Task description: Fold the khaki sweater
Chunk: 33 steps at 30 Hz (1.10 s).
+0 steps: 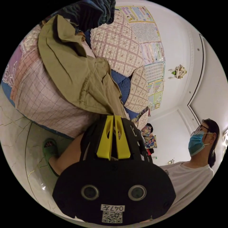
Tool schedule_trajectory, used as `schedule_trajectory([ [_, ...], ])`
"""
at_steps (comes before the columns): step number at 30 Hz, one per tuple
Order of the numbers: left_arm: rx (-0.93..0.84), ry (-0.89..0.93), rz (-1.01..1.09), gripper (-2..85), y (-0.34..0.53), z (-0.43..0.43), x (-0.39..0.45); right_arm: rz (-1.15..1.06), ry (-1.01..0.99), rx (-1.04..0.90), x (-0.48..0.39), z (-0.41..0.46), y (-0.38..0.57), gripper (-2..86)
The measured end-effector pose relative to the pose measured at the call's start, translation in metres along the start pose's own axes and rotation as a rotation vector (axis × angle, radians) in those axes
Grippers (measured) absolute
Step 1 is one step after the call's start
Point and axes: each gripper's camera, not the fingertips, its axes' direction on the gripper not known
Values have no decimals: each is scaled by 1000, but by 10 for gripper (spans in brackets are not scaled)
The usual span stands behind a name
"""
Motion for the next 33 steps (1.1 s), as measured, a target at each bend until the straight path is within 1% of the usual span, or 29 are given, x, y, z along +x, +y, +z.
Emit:
schedule_trajectory([
  [4,19,4,38,-10,-5,-3,23,-91,41,39,-24,-27,-13,141],
  [10,-1,-71,79,-10,-14,4,54,-147,90,25,-42,-39,-30,139],
  [12,-29,-136,71,-10,-13,12,53,-161,126,2,-42,-37,-34,137],
  [15,-54,-163,16,-8,-6,26,33,-98,154,-39,-23,-30,-39,133],
  [19,-44,-107,-51,-1,2,41,11,-12,61,-26,7,-27,-44,125],
  [20,-44,-99,-52,6,3,46,10,0,54,8,12,-34,-46,122],
  [21,-39,-107,-45,38,3,47,11,12,69,28,15,-39,-46,121],
  [24,26,-176,-26,75,7,33,19,18,206,179,23,-88,-52,112],
  [26,79,-257,1,79,8,20,29,-6,403,348,26,-141,-65,97],
  [27,104,-318,32,80,7,15,40,-12,455,383,28,-153,-70,89],
  [28,112,-346,55,80,6,13,47,-13,559,442,32,-175,-84,78],
  [29,116,-395,112,78,3,14,62,0,642,498,40,-195,-100,72],
  [31,106,-468,212,73,-2,25,91,45,687,565,59,-220,-127,69],
  [33,77,-554,339,65,-6,51,130,127,691,610,85,-238,-155,70],
])
